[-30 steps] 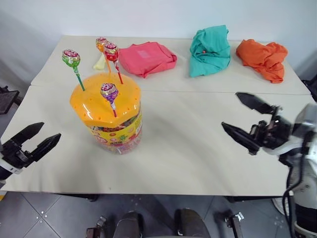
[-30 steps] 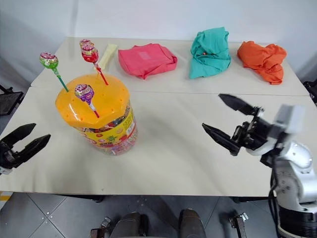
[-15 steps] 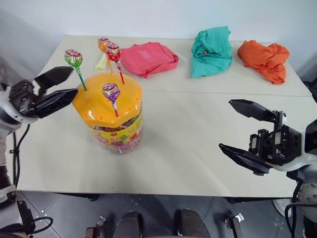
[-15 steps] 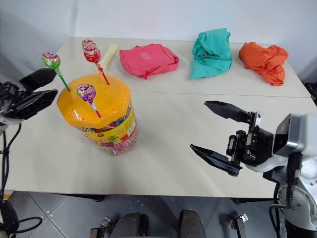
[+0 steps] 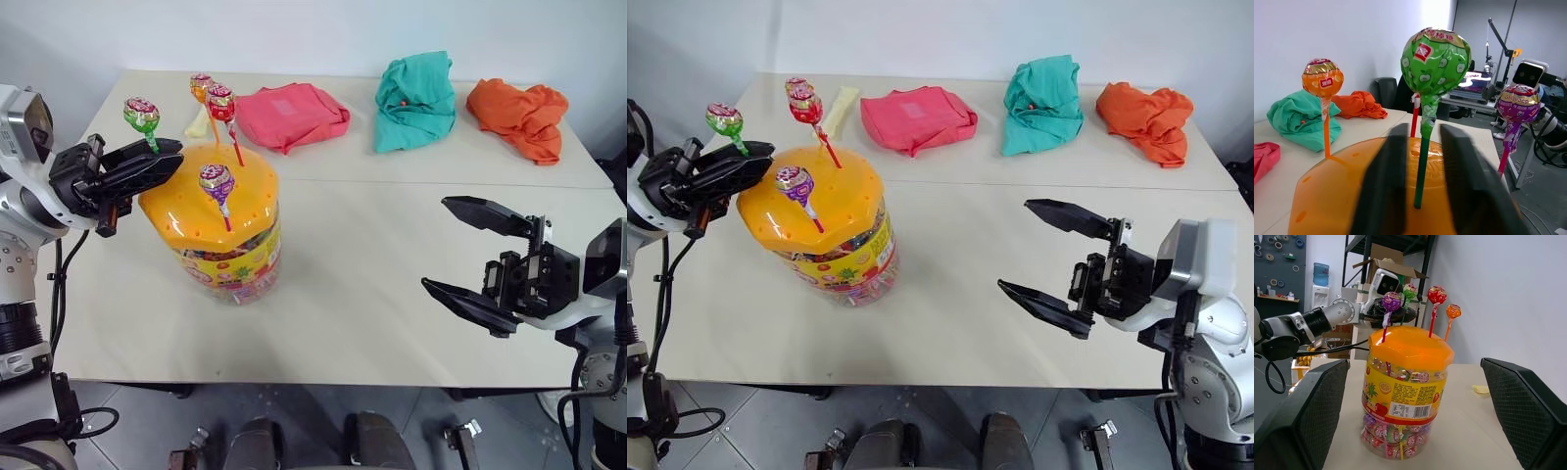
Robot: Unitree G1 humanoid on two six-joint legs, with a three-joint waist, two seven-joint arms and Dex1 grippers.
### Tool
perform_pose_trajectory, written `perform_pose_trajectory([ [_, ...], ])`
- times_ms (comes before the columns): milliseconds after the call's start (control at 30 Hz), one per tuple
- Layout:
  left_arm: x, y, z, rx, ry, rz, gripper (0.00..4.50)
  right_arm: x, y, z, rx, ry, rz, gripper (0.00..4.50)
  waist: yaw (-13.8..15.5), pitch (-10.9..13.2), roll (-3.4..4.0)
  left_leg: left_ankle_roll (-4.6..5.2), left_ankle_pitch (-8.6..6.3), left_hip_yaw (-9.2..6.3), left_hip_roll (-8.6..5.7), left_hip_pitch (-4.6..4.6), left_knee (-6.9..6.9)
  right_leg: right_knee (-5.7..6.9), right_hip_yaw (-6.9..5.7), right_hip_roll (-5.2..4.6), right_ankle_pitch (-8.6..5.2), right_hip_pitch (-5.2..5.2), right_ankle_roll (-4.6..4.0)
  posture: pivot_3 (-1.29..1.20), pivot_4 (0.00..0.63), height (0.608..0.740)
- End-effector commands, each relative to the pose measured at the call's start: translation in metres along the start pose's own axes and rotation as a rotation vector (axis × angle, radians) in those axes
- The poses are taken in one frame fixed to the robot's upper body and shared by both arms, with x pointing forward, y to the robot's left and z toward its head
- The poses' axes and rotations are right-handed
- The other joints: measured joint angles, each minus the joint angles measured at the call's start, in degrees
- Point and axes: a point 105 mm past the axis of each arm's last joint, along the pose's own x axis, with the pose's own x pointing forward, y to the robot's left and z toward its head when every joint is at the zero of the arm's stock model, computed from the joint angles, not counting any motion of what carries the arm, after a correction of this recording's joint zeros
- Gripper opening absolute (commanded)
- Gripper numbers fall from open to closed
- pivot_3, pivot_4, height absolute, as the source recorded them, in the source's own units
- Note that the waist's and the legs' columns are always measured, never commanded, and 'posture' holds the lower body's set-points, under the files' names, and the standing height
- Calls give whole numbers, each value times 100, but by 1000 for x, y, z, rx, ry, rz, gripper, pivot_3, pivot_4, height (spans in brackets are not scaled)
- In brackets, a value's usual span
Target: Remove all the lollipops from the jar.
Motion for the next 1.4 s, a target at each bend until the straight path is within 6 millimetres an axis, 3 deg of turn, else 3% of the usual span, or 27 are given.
perform_pose_trajectory([
  [33, 9, -6, 24, 25, -56, -22, 37, 2, -2, 4, -29, -25, 1, 4500, 0, 0, 0, 0, 0, 0, 0, 0, 0, 0, 0, 0, 0, 0, 0, 0, 150, 740],
  [133, 20, -4, 46, 8, -148, 5, 37, 3, -6, 5, -30, -35, -1, 4500, 24, 7, -13, 0, 0, -9, 1, -5, 6, 0, -2, -1, 0, 2, 0, 0, 150, 740],
  [233, 1, 11, 53, -5, -186, 143, 37, 3, -9, 5, -27, -37, 4, 4500, 5, 7, -12, 0, 0, -12, 15, -5, 10, 0, -1, -9, 1, 5, 2, 0, 150, 740],
  [333, -24, 28, 46, -18, -144, 315, 37, 5, -10, 4, -23, -39, 12, 4500, -48, 8, -11, 0, 0, -9, -1, 0, 2, 2, -3, -2, 1, 2, 2, 0, 150, 740],
  [467, -109, 49, -23, -147, 228, 700, 37, 9, -13, -3, -6, -14, 39, 4500, -133, 10, -7, -1, 0, -3, -2, 13, -8, 15, 3, 1, 0, -10, 0, 0, 150, 740],
  [533, -137, 51, -49, -221, 340, 837, 37, 8, -17, -10, 5, 29, 32, 4500, -94, 10, -8, -1, 0, -1, -5, 17, -12, 23, 2, 0, -1, -15, -1, 0, 150, 740],
  [733, -176, 18, -123, -438, 631, 936, 37, 8, -21, -35, 26, 148, 28, 4500, 61, 15, -27, 2, -4, -1, 12, 6, -1, 26, 3, -20, -1, -16, -1, 0, 150, 740],
  [800, -187, 12, -132, -461, 660, 986, 258, 10, -21, -43, 41, 186, 35, 4500, 90, 13, -29, 3, -5, 1, 15, 7, -1, 25, 3, -20, -1, -17, -1, 0, 150, 740],
  [1000, -191, 7, -119, -402, 610, 1004, 1888, 31, -16, -44, 71, 164, 92, 4500, 38, 15, -24, -2, -6, 12, 29, 15, 0, 32, 4, -11, -3, -19, -5, 0, 150, 740],
  [1100, -181, 8, -82, -153, 504, 868, 2806, 68, -13, -36, 126, 89, 175, 4500, -68, 16, -24, -7, -7, 19, 36, 17, 0, 36, 4, -6, -6, -25, -13, 0, 150, 740],
  [1200, -170, -6, -52, -61, 344, 710, 2806, 92, -8, -35, 154, 75, 268, 4500, -80, 16, -24, -19, -8, 20, 41, 15, -1, 43, -10, 2, -6, -36, -26, 0, 150, 740],
  [1300, -172, -14, -43, -39, 298, 662, 2806, 110, -5, -37, 160, 75, 341, 4500, -70, 16, -23, -21, -13, 17, 38, 16, -4, 48, -22, -5, -5, -36, -26, 0, 150, 740],
  [1400, -149, -23, -24, 73, 230, 541, 2806, 138, -4, -37, 175, 58, 390, 4500, -66, 16, -23, -16, -17, 21, 34, 14, -2, 44, -23, -8, -5, -36, -25, 0, 150, 740],
])
